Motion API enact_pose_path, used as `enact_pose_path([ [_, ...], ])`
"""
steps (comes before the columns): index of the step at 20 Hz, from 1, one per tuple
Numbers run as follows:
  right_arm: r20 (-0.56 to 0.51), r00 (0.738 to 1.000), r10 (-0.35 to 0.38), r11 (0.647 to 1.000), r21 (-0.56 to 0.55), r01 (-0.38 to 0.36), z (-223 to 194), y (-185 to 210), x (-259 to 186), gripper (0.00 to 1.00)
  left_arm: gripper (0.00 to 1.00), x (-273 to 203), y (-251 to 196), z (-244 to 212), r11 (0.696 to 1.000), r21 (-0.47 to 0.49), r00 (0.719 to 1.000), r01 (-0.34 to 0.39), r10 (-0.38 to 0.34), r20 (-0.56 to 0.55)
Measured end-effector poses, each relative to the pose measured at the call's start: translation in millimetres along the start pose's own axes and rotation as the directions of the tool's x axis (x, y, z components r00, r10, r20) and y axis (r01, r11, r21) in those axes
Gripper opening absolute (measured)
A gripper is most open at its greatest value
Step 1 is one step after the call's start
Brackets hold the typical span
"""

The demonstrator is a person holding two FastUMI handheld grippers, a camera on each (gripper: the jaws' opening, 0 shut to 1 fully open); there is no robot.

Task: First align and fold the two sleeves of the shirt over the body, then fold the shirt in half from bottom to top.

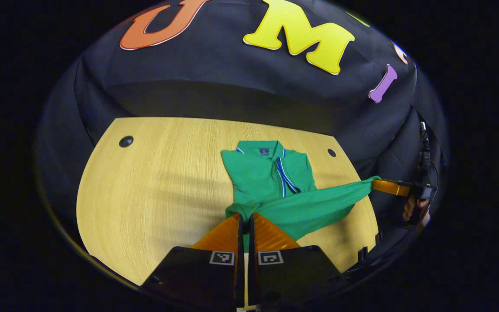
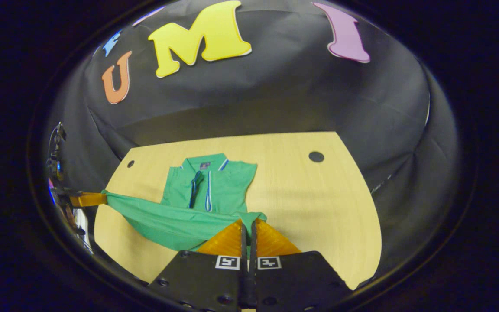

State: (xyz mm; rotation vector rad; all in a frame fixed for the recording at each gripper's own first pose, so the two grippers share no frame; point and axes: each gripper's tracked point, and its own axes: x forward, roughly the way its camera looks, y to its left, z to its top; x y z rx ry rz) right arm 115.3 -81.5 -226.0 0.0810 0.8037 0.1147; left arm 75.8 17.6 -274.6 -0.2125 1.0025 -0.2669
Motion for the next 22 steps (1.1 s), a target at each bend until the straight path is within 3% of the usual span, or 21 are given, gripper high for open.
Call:
enact_pose_path([
  [4, 0.074, 0.997, -0.003, 1.000, -0.004, 0.003, 52, 8, 40, 0.02, 0.06, 33, 17, 54, 0.999, 0.011, 0.995, -0.046, 0.045, 0.093],
  [9, 0.139, 0.990, -0.012, 1.000, -0.015, 0.014, 97, 13, 92, 0.00, 0.05, 81, 33, 117, 0.992, -0.105, 0.972, -0.071, 0.092, 0.215],
  [16, 0.168, 0.986, -0.022, 0.998, -0.049, 0.031, 114, 13, 159, 0.00, 0.06, 136, 43, 136, 0.985, -0.023, 0.952, -0.172, 0.172, 0.254],
  [22, 0.160, 0.987, -0.016, 0.997, -0.069, 0.028, 109, 15, 181, 0.04, 0.10, 151, 50, 139, 0.976, -0.027, 0.937, -0.215, 0.214, 0.276],
])
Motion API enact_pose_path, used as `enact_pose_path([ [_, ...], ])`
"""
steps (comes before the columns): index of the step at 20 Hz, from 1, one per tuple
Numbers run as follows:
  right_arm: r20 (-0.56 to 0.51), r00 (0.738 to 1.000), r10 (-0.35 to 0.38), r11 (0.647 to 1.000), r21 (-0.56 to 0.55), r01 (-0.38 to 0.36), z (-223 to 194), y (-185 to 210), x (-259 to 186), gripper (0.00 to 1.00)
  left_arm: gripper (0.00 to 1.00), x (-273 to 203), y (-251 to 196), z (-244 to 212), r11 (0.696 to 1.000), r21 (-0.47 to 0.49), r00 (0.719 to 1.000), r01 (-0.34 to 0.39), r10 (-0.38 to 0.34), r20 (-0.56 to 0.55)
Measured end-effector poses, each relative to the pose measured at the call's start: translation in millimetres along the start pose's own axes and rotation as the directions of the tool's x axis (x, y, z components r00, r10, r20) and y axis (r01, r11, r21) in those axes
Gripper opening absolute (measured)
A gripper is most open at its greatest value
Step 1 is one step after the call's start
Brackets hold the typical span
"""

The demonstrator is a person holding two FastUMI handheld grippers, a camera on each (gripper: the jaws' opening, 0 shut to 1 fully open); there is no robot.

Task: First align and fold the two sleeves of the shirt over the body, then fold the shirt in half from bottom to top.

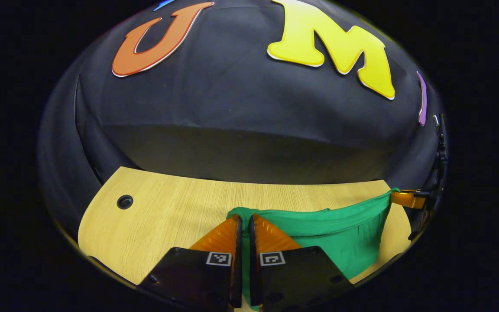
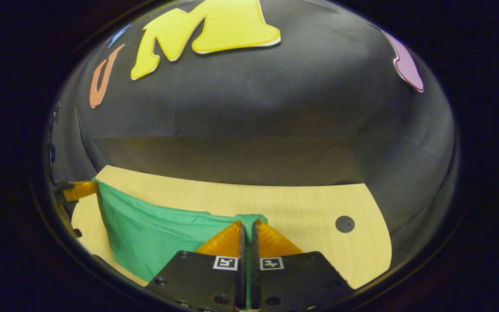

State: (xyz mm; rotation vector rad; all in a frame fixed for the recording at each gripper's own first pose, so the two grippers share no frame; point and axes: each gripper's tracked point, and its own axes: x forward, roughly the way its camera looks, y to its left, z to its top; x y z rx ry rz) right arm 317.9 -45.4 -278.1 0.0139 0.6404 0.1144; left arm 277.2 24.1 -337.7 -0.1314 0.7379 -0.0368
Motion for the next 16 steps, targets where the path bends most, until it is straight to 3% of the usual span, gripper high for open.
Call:
enact_pose_path([
  [2, -0.018, 1.000, 0.007, 1.000, 0.003, -0.007, -5, 1, 2, 0.08, 0.19, 3, 4, -3, 1.000, 0.009, 1.000, -0.028, 0.028, -0.010],
  [3, -0.026, 1.000, 0.018, 1.000, 0.007, -0.017, -8, 3, 0, 0.26, 0.46, -1, 2, -4, 1.000, 0.003, 1.000, -0.026, 0.026, -0.018],
  [5, -0.030, 0.999, 0.024, 0.999, 0.030, -0.023, -10, 5, -8, 0.63, 0.88, -11, 1, 2, 1.000, -0.018, 1.000, -0.023, 0.022, -0.003],
  [6, -0.021, 1.000, 0.019, 0.999, 0.038, -0.018, -10, 4, -15, 0.81, 0.80, -20, 3, 8, 0.999, -0.021, 0.999, -0.035, 0.035, 0.015],
  [7, -0.004, 1.000, 0.006, 0.999, 0.041, -0.006, -6, 5, -21, 0.99, 1.00, -26, 5, 14, 0.999, -0.017, 0.998, -0.046, 0.047, 0.032],
  [9, 0.041, 0.999, -0.010, 0.999, 0.033, 0.008, 5, 7, -41, 0.92, 1.00, -43, 5, 29, 0.999, -0.002, 0.996, -0.054, 0.054, 0.071],
  [10, 0.067, 0.998, -0.014, 1.000, 0.027, 0.012, 11, 8, -53, 0.96, 1.00, -54, 4, 37, 0.998, 0.006, 0.994, -0.057, 0.057, 0.094],
  [15, 0.199, 0.980, -0.008, 0.999, 0.033, 0.001, 50, 25, -127, 0.96, 1.00, -127, -10, 83, 0.998, 0.024, 0.975, -0.059, 0.052, 0.218],
  [16, 0.234, 0.972, -0.006, 1.000, 0.024, 0.001, 59, 29, -149, 0.92, 1.00, -149, -14, 95, 0.998, 0.030, 0.966, -0.060, 0.051, 0.255],
])
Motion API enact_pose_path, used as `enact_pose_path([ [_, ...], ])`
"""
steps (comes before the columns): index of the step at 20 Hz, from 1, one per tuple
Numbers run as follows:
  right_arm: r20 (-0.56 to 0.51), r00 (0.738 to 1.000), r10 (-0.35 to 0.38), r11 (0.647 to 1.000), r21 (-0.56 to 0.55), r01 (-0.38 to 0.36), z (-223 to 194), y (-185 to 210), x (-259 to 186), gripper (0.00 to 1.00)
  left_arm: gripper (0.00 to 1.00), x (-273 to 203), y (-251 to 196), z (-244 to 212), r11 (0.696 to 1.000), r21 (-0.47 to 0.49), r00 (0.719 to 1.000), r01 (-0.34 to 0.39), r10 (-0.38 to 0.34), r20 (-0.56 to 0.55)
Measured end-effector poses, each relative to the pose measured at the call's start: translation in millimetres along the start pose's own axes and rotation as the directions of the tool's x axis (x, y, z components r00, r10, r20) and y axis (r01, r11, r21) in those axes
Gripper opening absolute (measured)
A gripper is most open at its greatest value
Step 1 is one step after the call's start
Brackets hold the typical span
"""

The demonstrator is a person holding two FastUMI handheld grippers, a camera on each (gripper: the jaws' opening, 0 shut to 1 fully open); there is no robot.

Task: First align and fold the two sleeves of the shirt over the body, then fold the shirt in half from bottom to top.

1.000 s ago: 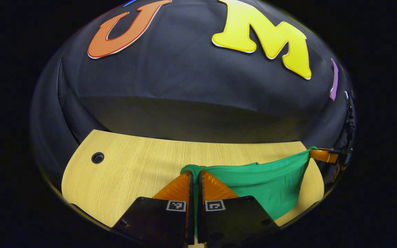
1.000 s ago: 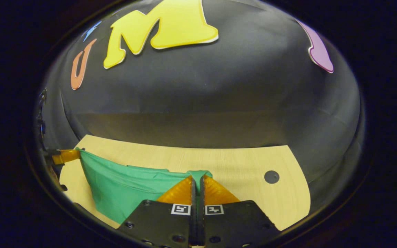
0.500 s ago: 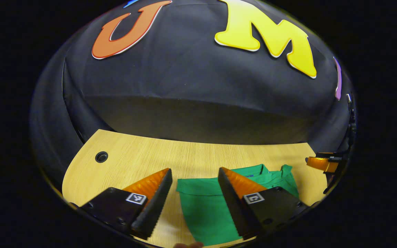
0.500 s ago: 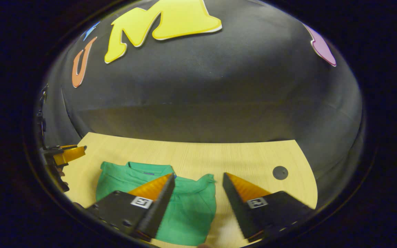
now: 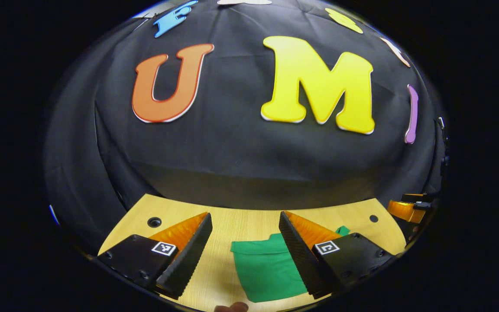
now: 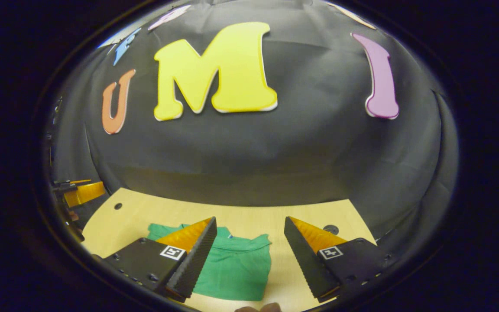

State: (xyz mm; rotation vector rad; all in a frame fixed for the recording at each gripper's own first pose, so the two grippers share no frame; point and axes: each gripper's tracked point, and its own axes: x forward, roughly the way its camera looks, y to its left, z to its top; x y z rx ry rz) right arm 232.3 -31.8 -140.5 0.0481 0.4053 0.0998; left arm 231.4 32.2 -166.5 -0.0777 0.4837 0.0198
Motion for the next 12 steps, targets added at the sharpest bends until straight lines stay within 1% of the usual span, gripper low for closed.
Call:
enact_pose_path([
  [1, 0.032, 0.999, 0.005, 1.000, -0.007, -0.004, 11, 4, -15, 0.96, 1.00, -18, -2, 15, 1.000, 0.008, 0.999, 0.001, -0.002, 0.039],
  [4, 0.137, 0.990, 0.018, 1.000, -0.026, -0.015, 45, 21, -73, 0.95, 0.99, -72, -12, 54, 0.999, 0.033, 0.991, -0.007, 0.002, 0.137],
  [6, 0.184, 0.983, 0.024, 0.999, -0.040, -0.017, 56, 29, -112, 0.96, 0.99, -108, -17, 70, 0.999, 0.037, 0.983, -0.021, 0.013, 0.185],
  [9, 0.208, 0.978, 0.036, 0.999, -0.036, -0.029, 52, 42, -163, 0.95, 0.99, -158, -28, 86, 0.999, 0.044, 0.971, -0.019, 0.008, 0.239],
  [12, 0.228, 0.973, 0.030, 0.999, -0.046, -0.019, 48, 45, -202, 0.95, 0.99, -199, -35, 90, 0.999, 0.052, 0.965, -0.015, 0.001, 0.261],
])
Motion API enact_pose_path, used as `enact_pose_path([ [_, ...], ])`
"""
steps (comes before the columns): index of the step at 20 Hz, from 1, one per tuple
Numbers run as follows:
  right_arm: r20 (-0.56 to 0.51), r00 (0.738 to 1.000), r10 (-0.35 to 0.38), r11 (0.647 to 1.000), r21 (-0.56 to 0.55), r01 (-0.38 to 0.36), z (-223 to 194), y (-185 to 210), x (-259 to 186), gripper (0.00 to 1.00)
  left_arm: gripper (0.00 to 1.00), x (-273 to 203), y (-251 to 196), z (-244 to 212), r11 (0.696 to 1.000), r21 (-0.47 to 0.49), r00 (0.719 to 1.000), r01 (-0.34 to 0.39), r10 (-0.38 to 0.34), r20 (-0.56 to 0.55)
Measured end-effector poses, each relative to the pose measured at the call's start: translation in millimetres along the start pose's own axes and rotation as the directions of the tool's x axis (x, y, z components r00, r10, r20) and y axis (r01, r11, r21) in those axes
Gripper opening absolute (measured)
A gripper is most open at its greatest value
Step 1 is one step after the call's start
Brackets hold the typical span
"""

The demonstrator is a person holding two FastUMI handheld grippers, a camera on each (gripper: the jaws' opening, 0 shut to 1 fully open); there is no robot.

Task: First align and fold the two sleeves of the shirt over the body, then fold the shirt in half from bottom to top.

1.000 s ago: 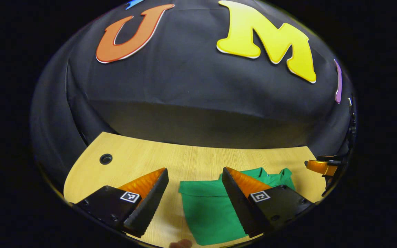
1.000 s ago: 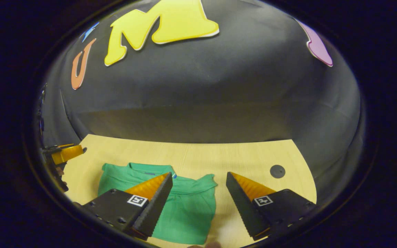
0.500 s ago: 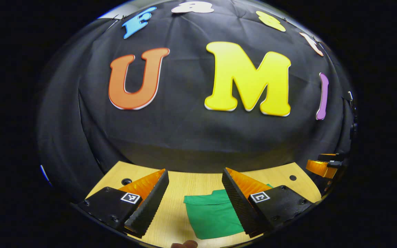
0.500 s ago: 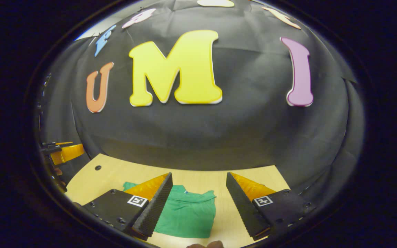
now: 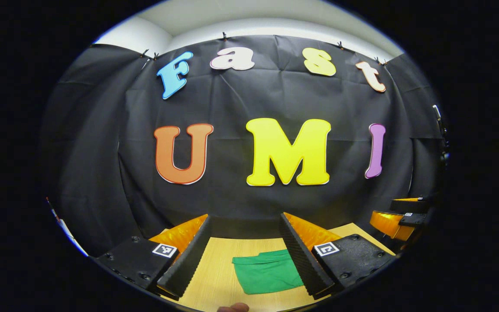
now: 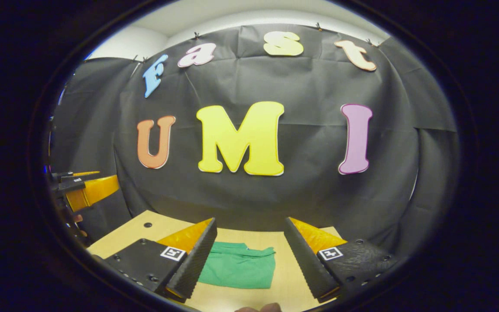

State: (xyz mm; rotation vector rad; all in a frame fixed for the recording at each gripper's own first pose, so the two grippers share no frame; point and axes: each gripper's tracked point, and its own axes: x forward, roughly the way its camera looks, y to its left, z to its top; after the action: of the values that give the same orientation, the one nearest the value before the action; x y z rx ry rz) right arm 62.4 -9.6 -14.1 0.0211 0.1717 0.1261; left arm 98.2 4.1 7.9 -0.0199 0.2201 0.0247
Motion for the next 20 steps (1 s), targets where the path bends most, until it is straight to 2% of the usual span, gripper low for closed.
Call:
enact_pose_path([
  [4, 0.032, 0.999, -0.011, 1.000, -0.013, 0.012, 9, 3, -40, 0.95, 1.00, -40, -4, -2, 0.999, -0.031, 1.000, -0.013, 0.013, -0.013],
  [5, 0.039, 0.999, -0.010, 1.000, -0.005, 0.011, 9, 6, -47, 0.92, 0.99, -48, -1, -4, 0.999, -0.027, 1.000, -0.024, 0.024, -0.010],
  [9, 0.026, 1.000, 0.003, 1.000, 0.020, -0.004, -5, 17, -67, 0.95, 0.99, -72, -1, -9, 0.999, -0.014, 0.999, -0.043, 0.043, 0.006],
  [10, 0.017, 1.000, 0.010, 1.000, 0.027, -0.011, -11, 20, -71, 0.92, 0.99, -75, -1, -11, 0.999, -0.012, 0.999, -0.046, 0.046, 0.010],
  [12, -0.001, 1.000, 0.021, 0.999, 0.031, -0.020, -18, 25, -76, 0.95, 0.99, -78, -3, -11, 0.999, 0.000, 0.999, -0.048, 0.048, 0.008],
  [13, -0.006, 1.000, 0.025, 0.999, 0.031, -0.025, -21, 27, -78, 0.92, 0.99, -79, -4, -15, 0.999, 0.010, 0.999, -0.049, 0.049, 0.005],
  [14, -0.012, 0.999, 0.030, 0.999, 0.034, -0.030, -22, 29, -80, 0.95, 0.99, -80, -3, -15, 0.998, 0.024, 0.999, -0.053, 0.053, 0.004],
  [20, -0.005, 1.000, 0.018, 0.999, 0.031, -0.018, -19, 24, -85, 0.95, 0.99, -82, -14, -13, 0.998, 0.047, 0.999, -0.038, 0.037, 0.017],
])
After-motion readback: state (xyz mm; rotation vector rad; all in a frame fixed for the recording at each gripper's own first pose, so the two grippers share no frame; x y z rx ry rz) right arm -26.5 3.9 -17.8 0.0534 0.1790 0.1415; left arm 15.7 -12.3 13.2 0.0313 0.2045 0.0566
